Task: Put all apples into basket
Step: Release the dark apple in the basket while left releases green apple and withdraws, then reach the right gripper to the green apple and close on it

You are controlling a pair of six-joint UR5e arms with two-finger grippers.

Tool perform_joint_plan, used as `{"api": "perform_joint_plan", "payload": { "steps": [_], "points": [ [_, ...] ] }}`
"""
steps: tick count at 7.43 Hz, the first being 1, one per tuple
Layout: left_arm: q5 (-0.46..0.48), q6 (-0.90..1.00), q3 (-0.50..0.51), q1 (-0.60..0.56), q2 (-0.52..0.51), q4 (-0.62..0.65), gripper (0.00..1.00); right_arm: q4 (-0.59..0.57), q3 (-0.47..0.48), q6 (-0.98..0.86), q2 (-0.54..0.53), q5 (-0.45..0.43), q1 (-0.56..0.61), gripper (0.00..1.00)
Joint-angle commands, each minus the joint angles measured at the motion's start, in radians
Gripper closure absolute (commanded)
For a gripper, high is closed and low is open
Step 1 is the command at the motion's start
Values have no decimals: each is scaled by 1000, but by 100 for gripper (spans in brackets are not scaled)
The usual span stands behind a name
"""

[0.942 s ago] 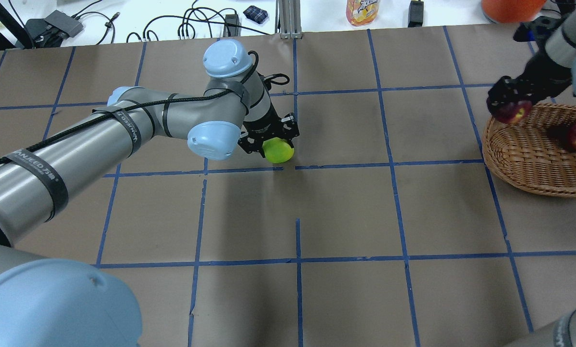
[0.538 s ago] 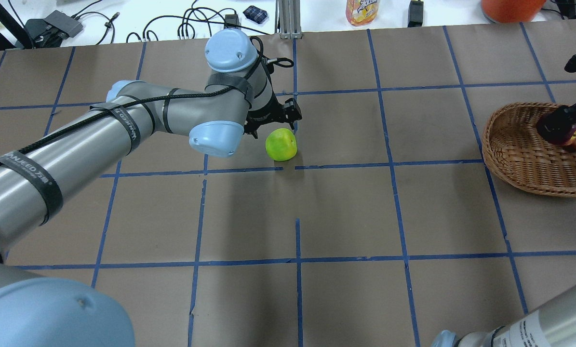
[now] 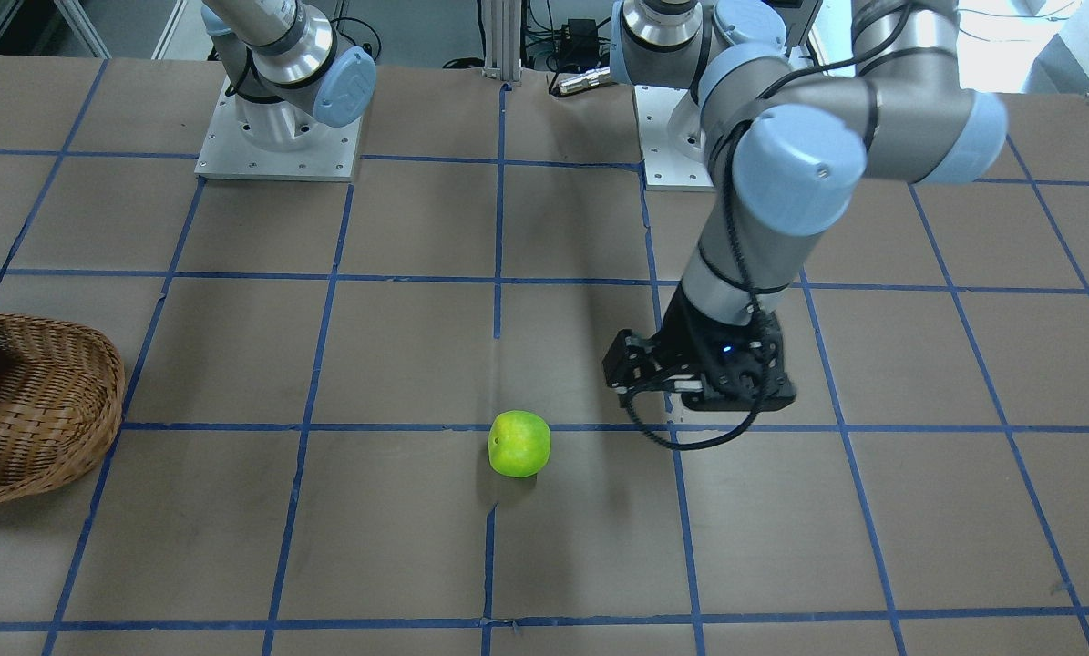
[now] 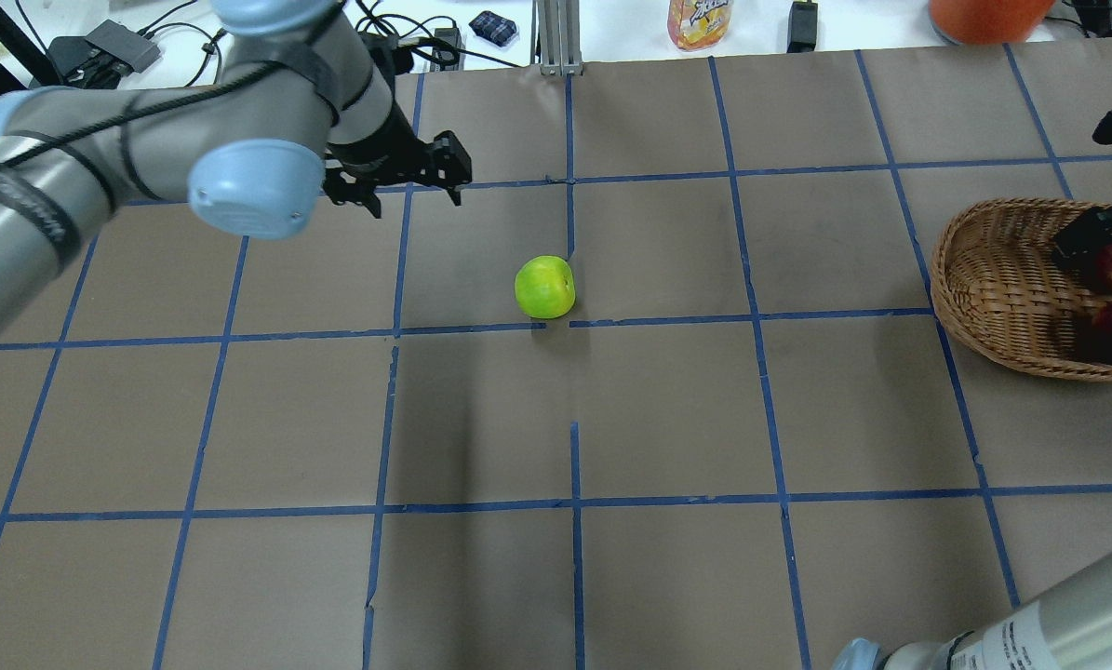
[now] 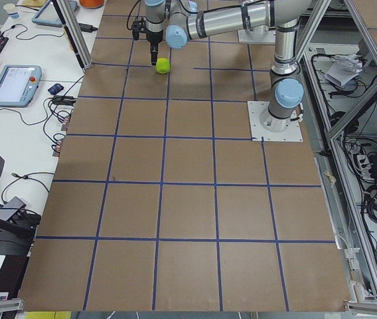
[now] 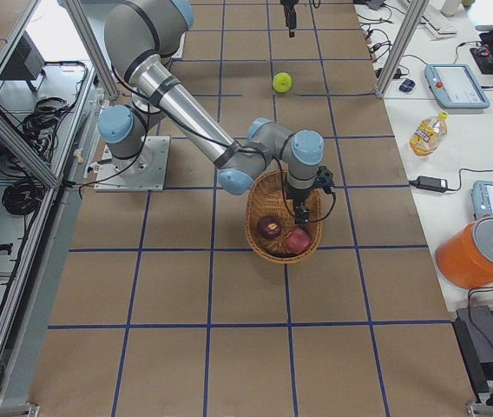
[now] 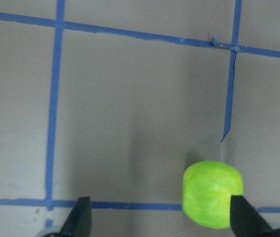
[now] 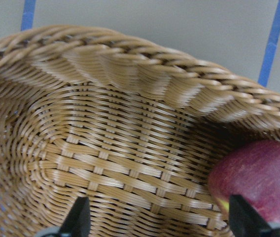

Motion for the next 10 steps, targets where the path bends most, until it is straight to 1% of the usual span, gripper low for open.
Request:
{"api": "perform_joint_plan", "payload": {
  "steps": [1, 2, 3, 5, 6, 7, 8, 9, 10],
  "points": [
    [76, 125, 12, 63, 177, -208, 0, 150, 2, 258, -94, 8, 142, 0],
    [92, 125, 11, 63, 246, -318, 0, 191, 1, 397, -113, 8, 252, 0],
    [87, 112, -6, 72, 270, -322, 0, 195, 1, 560, -121, 10, 361, 0],
    [89, 105, -15, 99, 273, -341, 0, 180, -5, 873, -110, 19, 564, 0],
    [92, 105, -9, 94, 271, -339, 0, 154, -17, 999, -90, 75, 635, 0],
    [80, 104, -5, 94, 274, -341, 0, 102, -39, 1144, -77, 103, 694, 0],
    [89, 80, -6, 94, 274, -341, 0, 88, -80, 1260, -49, 103, 754, 0],
    [89, 79, -6, 94, 276, -341, 0, 89, -131, 1302, 12, 109, 813, 0],
    [83, 79, -6, 94, 277, -341, 0, 89, -195, 1357, 66, 137, 865, 0]
  ]
}}
